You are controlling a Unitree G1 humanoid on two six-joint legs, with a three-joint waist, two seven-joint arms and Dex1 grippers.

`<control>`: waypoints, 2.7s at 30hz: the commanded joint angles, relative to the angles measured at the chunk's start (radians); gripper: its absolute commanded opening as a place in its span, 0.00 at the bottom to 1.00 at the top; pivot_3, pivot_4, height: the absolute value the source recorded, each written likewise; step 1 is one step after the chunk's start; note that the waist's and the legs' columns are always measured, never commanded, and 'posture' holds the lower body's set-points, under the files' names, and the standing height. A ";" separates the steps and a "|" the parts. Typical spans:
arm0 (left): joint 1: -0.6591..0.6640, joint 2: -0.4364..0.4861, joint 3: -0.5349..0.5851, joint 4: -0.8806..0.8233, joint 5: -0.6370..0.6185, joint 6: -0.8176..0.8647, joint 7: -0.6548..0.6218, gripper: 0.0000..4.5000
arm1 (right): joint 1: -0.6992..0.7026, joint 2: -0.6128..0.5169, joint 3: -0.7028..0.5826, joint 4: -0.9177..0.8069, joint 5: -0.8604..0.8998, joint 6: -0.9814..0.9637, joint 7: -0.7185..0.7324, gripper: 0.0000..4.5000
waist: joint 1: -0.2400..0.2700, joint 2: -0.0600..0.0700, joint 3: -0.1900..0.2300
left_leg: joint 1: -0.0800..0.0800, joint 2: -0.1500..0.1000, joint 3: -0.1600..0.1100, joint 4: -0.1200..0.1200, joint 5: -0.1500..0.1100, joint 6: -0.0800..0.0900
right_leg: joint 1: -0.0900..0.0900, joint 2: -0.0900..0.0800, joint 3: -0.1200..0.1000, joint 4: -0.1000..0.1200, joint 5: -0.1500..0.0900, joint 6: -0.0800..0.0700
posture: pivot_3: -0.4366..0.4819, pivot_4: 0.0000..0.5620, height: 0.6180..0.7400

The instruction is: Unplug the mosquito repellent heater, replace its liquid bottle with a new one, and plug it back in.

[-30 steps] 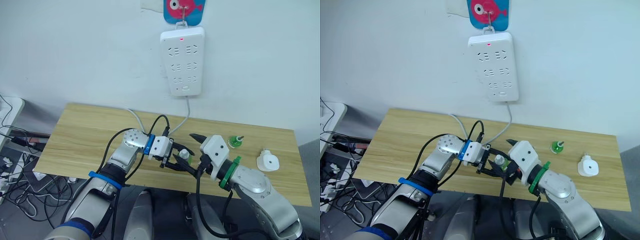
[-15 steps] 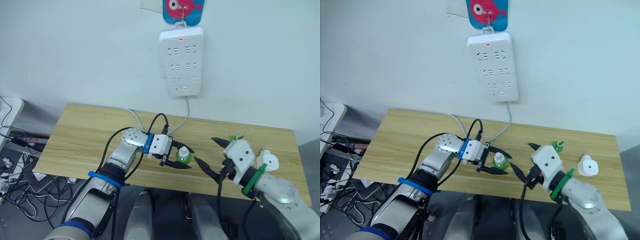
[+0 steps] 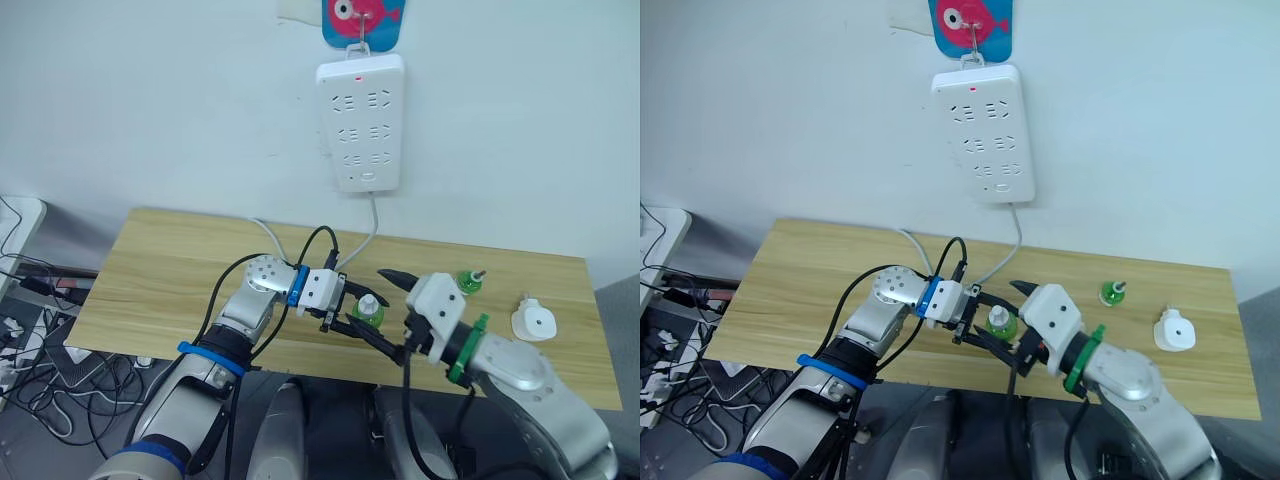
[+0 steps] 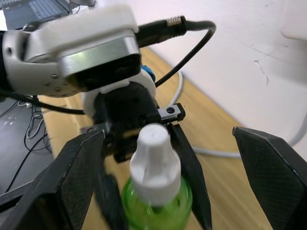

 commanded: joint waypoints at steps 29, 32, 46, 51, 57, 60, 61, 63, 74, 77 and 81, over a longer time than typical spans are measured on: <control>-0.004 -0.010 0.014 -0.006 0.003 -0.018 -0.017 0.50 | 0.002 -0.012 -0.106 -0.127 0.232 0.111 0.035 0.99 | -0.002 0.000 0.000 | 0.000 0.000 0.000 0.000 0.000 0.000 | 0.000 0.000 0.000 0.000 0.000 0.000 | 0.59 0.58 1.00; -0.002 -0.010 0.013 -0.008 0.003 -0.016 -0.016 0.50 | -0.020 0.011 -0.083 -0.108 0.231 0.126 0.020 0.99 | -0.001 0.000 0.000 | 0.000 0.000 0.000 0.000 0.000 0.000 | 0.000 0.000 0.000 0.000 0.000 0.000 | 0.59 0.59 1.00; 0.001 -0.016 0.010 -0.013 0.006 -0.017 -0.014 0.50 | 0.014 -0.031 -0.071 -0.113 0.224 0.095 0.041 0.06 | -0.002 0.000 0.000 | 0.000 0.000 0.000 0.000 0.000 0.000 | 0.000 0.000 0.000 0.000 0.000 0.000 | 0.58 0.59 1.00; -0.002 -0.021 0.013 -0.008 0.010 -0.019 -0.015 0.50 | 0.004 -0.039 -0.081 -0.132 0.192 0.045 0.026 0.06 | -0.002 0.000 0.000 | 0.000 0.000 0.000 0.000 0.000 0.000 | 0.000 0.000 0.000 0.001 0.000 0.000 | 0.58 0.59 1.00; 0.009 -0.006 0.018 -0.005 0.014 -0.014 -0.010 0.50 | -0.063 -0.050 -0.205 -0.276 0.305 0.130 -0.031 0.06 | -0.002 0.000 0.000 | 0.000 0.000 -0.001 0.000 0.000 0.000 | 0.000 0.000 0.000 0.001 0.000 0.000 | 0.58 0.61 1.00; 0.018 0.003 0.018 -0.007 0.014 -0.014 -0.009 0.50 | -0.088 -0.054 -0.244 -0.291 0.404 0.147 -0.090 0.06 | -0.002 0.000 0.000 | 0.000 0.000 -0.001 0.000 0.000 0.000 | 0.000 0.000 -0.001 0.001 0.000 0.000 | 0.58 0.59 1.00; 0.019 0.006 0.017 -0.004 0.016 -0.017 -0.008 0.50 | -0.091 -0.044 -0.268 -0.291 0.412 0.165 -0.115 0.06 | -0.002 0.000 0.000 | 0.000 0.000 -0.001 0.000 0.000 0.000 | 0.000 0.000 0.000 0.001 0.000 0.000 | 0.58 0.59 1.00; 0.025 0.015 0.018 0.003 0.023 -0.023 -0.004 0.50 | -0.082 -0.035 -0.305 -0.251 0.377 0.190 -0.168 0.06 | -0.002 0.000 0.000 | 0.000 0.000 -0.001 0.000 0.000 0.000 | 0.000 0.000 0.000 0.001 0.000 0.000 | 0.58 0.60 1.00; 0.121 0.077 0.044 -0.114 0.017 0.023 0.051 0.50 | -0.005 0.058 -0.249 0.372 -0.009 -0.195 -0.282 0.06 | -0.001 0.000 0.000 | 0.000 0.000 0.001 -0.001 0.000 0.000 | -0.001 0.000 0.001 0.001 0.000 0.000 | 0.62 0.59 1.00; 0.150 0.091 0.046 -0.154 0.014 0.038 0.061 0.50 | -0.035 0.132 -0.270 0.544 -0.035 -0.316 -0.298 0.06 | -0.002 0.000 0.000 | 0.001 0.001 0.002 -0.001 0.000 0.000 | -0.001 0.000 0.002 0.001 0.000 0.000 | 0.63 0.58 1.00; 0.159 0.098 0.047 -0.172 0.015 0.049 0.066 0.50 | -0.077 0.176 -0.280 0.721 -0.074 -0.449 -0.289 0.06 | 0.000 0.001 0.000 | 0.001 0.001 0.002 -0.002 0.000 0.000 | -0.001 0.000 0.002 0.001 0.000 0.000 | 0.64 0.60 1.00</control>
